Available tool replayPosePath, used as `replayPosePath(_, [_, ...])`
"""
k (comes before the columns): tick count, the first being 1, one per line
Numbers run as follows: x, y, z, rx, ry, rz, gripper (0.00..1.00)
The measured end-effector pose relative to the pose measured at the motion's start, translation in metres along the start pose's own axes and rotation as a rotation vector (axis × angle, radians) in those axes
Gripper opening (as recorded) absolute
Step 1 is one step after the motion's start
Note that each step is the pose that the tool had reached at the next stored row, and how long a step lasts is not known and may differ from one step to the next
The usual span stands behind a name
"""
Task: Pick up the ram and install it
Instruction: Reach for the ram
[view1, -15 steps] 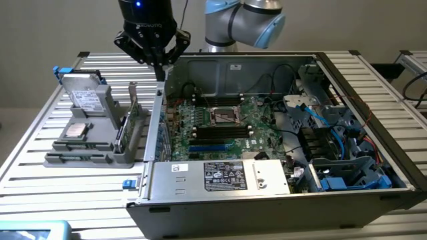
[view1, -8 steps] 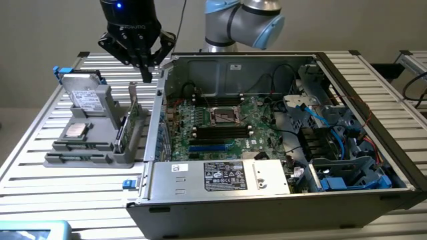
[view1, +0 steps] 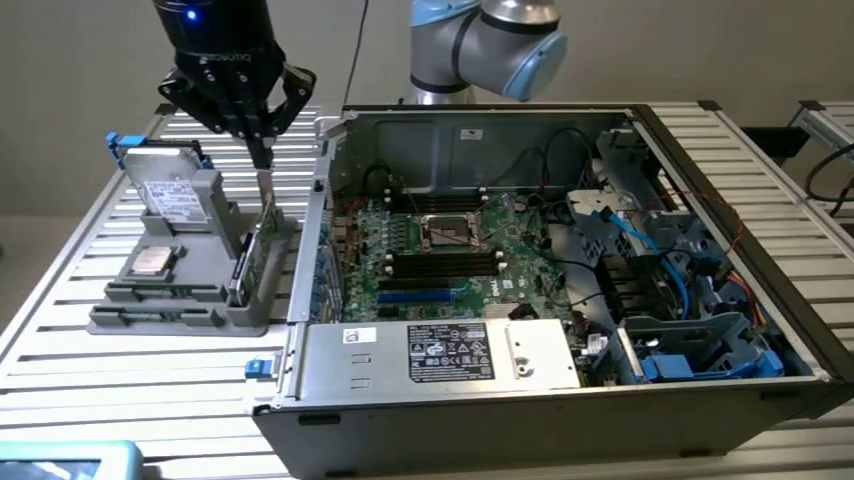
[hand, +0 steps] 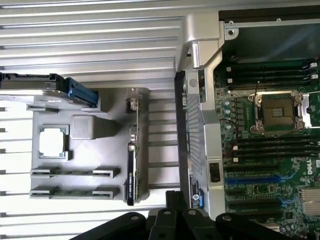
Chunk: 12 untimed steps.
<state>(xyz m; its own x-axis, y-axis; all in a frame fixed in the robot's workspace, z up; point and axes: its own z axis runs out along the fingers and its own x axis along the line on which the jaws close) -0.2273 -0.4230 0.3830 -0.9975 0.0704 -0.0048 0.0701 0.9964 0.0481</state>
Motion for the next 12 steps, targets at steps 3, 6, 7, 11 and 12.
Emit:
replayPosePath(3, [0.009,-0.0021,0.0012,0.0000,0.0010,0.000,0.11])
replayPosePath(6, [0.017,-0.0036,0.0038,0.0001,0.0017,0.000,0.11])
replayPosePath(7, [0.020,-0.0039,0.0048,0.0001,0.0017,0.000,0.11])
replayPosePath(11, [0.032,-0.0080,0.0074,0.0003,0.0017,0.000,0.11])
replayPosePath(12, [0.035,-0.0094,0.0081,0.0003,0.0018,0.000,0.11])
